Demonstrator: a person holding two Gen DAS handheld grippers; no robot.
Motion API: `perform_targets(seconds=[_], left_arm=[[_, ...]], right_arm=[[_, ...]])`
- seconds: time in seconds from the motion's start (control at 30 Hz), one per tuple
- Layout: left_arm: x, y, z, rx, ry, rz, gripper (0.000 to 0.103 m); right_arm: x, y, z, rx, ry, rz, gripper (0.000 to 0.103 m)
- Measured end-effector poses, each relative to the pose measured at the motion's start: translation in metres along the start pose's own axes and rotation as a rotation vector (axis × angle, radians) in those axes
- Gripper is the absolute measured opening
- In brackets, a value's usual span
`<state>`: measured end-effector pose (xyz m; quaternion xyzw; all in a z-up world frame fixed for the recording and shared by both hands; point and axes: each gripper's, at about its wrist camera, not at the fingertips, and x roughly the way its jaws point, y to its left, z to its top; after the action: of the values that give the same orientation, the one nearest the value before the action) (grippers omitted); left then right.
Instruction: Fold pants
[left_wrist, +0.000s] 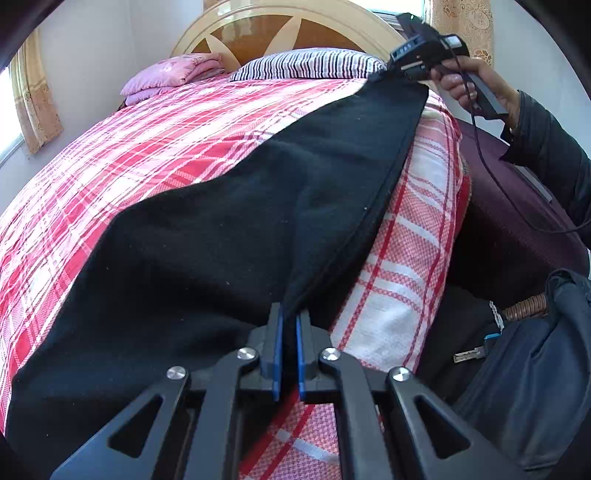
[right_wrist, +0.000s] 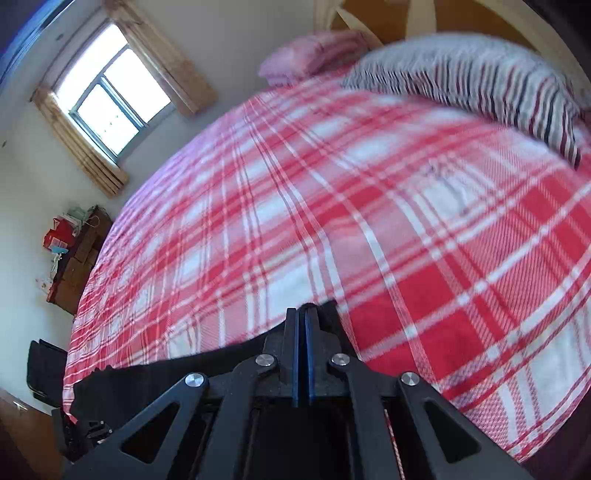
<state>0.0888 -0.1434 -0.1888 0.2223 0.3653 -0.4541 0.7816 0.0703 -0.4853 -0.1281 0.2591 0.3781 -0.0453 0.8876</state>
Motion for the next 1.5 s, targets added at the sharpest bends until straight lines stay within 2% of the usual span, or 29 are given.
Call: perform_targets(seconds=[0.07,0.13,0.3,0.33,0.4,0.43,0.47,0.57,0.7,0.73,0.77,0.8,1.03,1.1,1.13,1.17,1.2,1.27,1.3,1.37,1.43,1.5], left_arm=[[0.000,0.000,0.000,-0.007,-0.004,0.002,0.007],[0.000,-0.002,0.002,-0.004,-0.008,0.004,0.007],[0.003,-0.008,0.002,0.012,-0.007,0.007,0.007],[0.002,-0.007,0.002,0.010,-0.008,0.007,0.007],[0.001,-0.005,0.002,0.002,-0.014,0.003,0.007],[0.000,-0.005,0.002,-0.001,-0.015,0.003,0.007],[0.000,-0.005,0.002,-0.002,-0.018,0.003,0.007],[0.000,-0.005,0.003,-0.006,-0.024,0.005,0.007],[0.000,-0.005,0.004,-0.008,-0.025,0.007,0.007],[0.000,-0.005,0.004,-0.007,-0.025,0.007,0.007],[0.000,-0.005,0.004,-0.005,-0.025,0.006,0.007],[-0.001,-0.005,0.004,-0.003,-0.025,0.007,0.007],[-0.002,-0.009,0.001,0.013,-0.016,-0.002,0.008],[-0.013,-0.006,0.000,0.018,-0.044,0.015,0.010],[-0.024,-0.001,-0.002,0.007,-0.064,0.016,0.010],[-0.036,0.003,-0.004,-0.003,-0.086,0.028,0.011],[-0.054,0.012,-0.009,-0.014,-0.111,0.060,0.014],[-0.077,0.027,-0.019,-0.033,-0.121,0.132,0.015],[-0.093,0.042,-0.030,-0.056,-0.120,0.193,0.015],[-0.114,0.066,-0.050,-0.105,-0.108,0.275,0.015],[-0.136,0.102,-0.079,-0.190,-0.074,0.408,0.015],[-0.162,0.148,-0.118,-0.334,-0.042,0.547,0.015]], right_arm=[[-0.009,0.011,0.004,-0.040,-0.059,-0.018,0.002],[-0.007,0.017,0.007,-0.071,-0.079,-0.049,0.002],[0.023,0.002,0.004,-0.072,-0.028,-0.169,0.003],[0.022,-0.004,0.002,-0.058,-0.022,-0.165,0.003],[0.016,-0.010,-0.005,-0.034,-0.013,-0.171,0.014],[0.008,-0.010,-0.009,-0.034,-0.027,-0.207,0.034],[-0.003,-0.010,-0.015,-0.038,-0.049,-0.223,0.048],[-0.030,-0.014,-0.028,-0.012,-0.071,-0.193,0.049],[-0.047,-0.022,-0.048,0.034,-0.053,-0.123,0.048],[-0.046,-0.024,-0.054,0.040,-0.039,-0.105,0.040],[-0.042,-0.022,-0.057,0.033,-0.028,-0.098,0.012],[-0.037,-0.020,-0.060,0.015,-0.013,-0.106,0.006],[-0.030,-0.020,-0.064,-0.028,-0.028,-0.177,0.005],[-0.034,-0.018,-0.064,-0.035,-0.034,-0.184,0.014],[-0.037,-0.015,-0.064,-0.041,-0.044,-0.212,0.025],[-0.042,-0.012,-0.065,-0.052,-0.063,-0.236,0.036],[-0.047,-0.007,-0.065,-0.069,-0.090,-0.256,0.038],[-0.054,0.004,-0.067,-0.099,-0.126,-0.267,0.038],[-0.057,0.012,-0.068,-0.117,-0.139,-0.263,0.038],[-0.061,0.033,-0.071,-0.165,-0.161,-0.235,0.038],[-0.059,0.058,-0.076,-0.229,-0.168,-0.192,0.042],[-0.053,0.083,-0.083,-0.296,-0.165,-0.147,0.044]])
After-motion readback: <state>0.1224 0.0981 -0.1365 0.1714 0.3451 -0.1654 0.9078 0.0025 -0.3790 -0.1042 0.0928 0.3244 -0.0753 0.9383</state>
